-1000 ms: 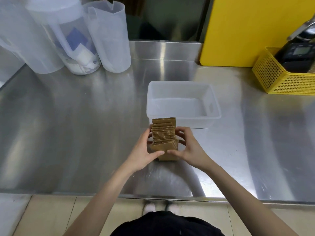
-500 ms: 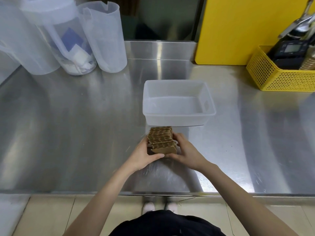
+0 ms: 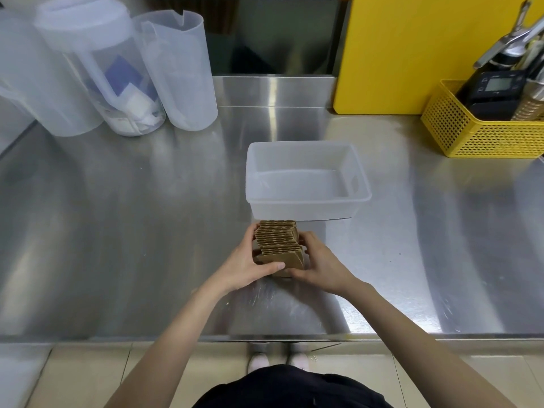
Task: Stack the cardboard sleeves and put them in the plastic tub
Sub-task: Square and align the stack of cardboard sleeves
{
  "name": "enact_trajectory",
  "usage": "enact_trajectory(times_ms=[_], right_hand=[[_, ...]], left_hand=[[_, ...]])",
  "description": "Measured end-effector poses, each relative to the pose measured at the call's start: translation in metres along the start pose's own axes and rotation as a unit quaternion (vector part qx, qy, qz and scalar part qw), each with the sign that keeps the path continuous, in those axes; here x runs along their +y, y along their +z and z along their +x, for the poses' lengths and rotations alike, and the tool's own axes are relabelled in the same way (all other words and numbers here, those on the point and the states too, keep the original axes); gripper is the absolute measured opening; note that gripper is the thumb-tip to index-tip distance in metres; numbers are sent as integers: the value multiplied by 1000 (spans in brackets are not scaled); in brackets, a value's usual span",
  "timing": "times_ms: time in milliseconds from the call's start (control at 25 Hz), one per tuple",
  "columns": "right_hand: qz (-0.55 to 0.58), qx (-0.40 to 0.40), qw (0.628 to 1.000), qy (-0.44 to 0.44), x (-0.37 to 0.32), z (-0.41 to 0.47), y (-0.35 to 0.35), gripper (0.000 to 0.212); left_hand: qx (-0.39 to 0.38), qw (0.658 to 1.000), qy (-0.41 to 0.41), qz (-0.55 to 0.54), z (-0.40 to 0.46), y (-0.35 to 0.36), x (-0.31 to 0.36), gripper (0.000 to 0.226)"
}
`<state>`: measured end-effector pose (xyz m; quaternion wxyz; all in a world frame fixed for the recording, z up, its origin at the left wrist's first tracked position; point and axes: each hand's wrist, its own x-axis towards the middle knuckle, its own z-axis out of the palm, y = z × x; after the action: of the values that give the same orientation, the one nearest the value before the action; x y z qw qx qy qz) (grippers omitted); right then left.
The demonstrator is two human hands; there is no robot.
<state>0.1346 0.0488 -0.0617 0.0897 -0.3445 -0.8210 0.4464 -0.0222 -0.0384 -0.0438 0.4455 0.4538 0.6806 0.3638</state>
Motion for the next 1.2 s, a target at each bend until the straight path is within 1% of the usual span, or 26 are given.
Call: enact_trajectory(times_ms=[120, 200, 280, 440, 520, 600, 680, 800, 840, 1000, 1200], right_hand=[[-5, -1, 1000, 3, -2, -1, -8, 74], [-13, 0, 1000, 5, -4, -2, -15, 81], [-28, 2, 1000, 0, -5, -1, -23, 86], [-126, -21, 992, -23, -9, -2, -30, 76], [-183, -37, 982, -34, -11, 1, -28, 77], [-228, -55, 971, -42, -13, 5, -25, 78], [-257, -68, 963, -52, -15, 10, -20, 74], [-295, -82, 949, -70, -18, 13, -11, 74], [-303, -82, 947, -71, -18, 13, -9, 75], [-297, -71, 950, -70, -14, 10, -8, 83], [-204, -57, 977, -21, 2, -7, -21, 113]], left_hand=[[5, 999, -10, -44, 1, 2, -3, 78], [2, 997, -19, -81, 2, 5, -3, 80], [-6, 995, -30, -92, 5, 7, -4, 84], [-34, 994, -48, -87, 9, 10, -14, 99], [-32, 994, -51, -91, 7, 8, -20, 106], [-29, 996, -43, -78, 4, 5, -26, 98], [-27, 998, -36, -40, 2, 0, -31, 90], [1, 998, -32, 49, 0, -6, -40, 92], [7, 997, -32, 63, -2, -8, -41, 92], [13, 996, -32, 77, -2, -7, -42, 95], [-3, 994, -24, 104, 0, -6, -45, 93]])
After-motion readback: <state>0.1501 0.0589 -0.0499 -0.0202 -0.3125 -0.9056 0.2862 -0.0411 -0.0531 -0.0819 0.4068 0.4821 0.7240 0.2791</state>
